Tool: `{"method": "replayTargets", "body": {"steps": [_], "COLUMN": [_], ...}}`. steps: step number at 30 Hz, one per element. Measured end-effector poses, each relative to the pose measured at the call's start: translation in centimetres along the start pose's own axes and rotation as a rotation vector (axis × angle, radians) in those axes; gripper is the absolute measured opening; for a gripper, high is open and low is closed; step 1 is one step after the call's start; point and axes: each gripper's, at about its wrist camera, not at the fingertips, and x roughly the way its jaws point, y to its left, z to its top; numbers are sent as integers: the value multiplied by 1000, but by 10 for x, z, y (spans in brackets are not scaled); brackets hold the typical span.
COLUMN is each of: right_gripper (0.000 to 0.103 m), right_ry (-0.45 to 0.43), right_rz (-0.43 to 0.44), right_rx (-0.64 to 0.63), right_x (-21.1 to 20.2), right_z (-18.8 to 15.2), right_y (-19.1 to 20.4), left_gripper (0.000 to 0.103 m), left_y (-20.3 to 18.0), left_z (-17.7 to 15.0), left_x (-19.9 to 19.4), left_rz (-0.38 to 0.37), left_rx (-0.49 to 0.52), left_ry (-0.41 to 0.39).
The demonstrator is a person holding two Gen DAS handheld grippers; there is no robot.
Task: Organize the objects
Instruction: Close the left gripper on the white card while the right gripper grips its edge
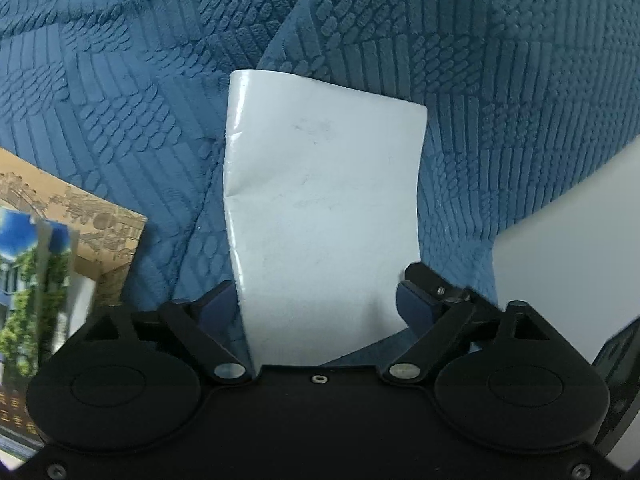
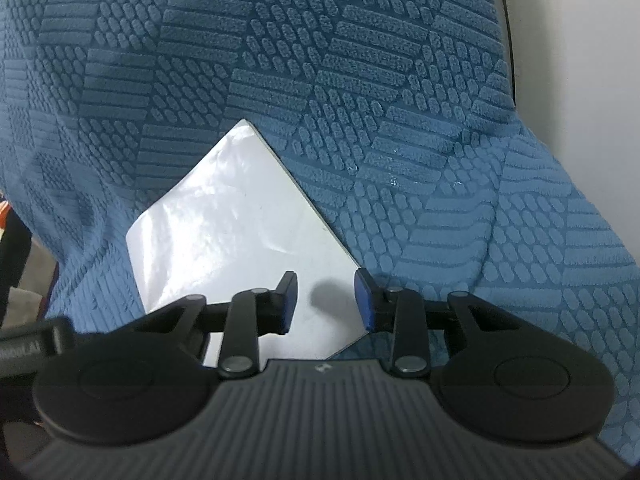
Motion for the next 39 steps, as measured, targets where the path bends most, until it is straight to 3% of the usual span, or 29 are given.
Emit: {"method": "replayTargets", "body": {"steps": [6, 15, 19, 21, 25, 28, 35, 39], "right_gripper": [33, 33, 33, 33, 33, 33, 37, 37], "right_ry": [-9, -8, -3, 0, 3, 8, 24, 12], "right_rz": [20, 101, 137, 151, 177, 196, 279, 341], "right_rx": [45, 216, 277, 300, 346, 379, 488, 522], "right_x": [-1, 2, 3, 3, 4, 5, -1, -14], "right_z": [-2, -1, -3, -3, -4, -4, -6, -11], "right_y": [-6, -22, -27, -30, -36, -41, -52, -53], "left_gripper": [86, 86, 81, 81, 68, 44, 5, 3], "left_y": [18, 57, 74, 76, 65, 54, 36, 33], "left_z": [4, 8, 4, 1, 0, -7, -25, -26], "left_x": [-7, -23, -21, -17, -9, 0, 17, 12], "left_rz": [-86, -376, -590, -639, -545, -470, -324, -347], "left_rx": [-92, -345, -513, -561, -503, -457, -409, -422], "left_ry": [13, 36, 56, 72, 64, 81, 106, 94]}}
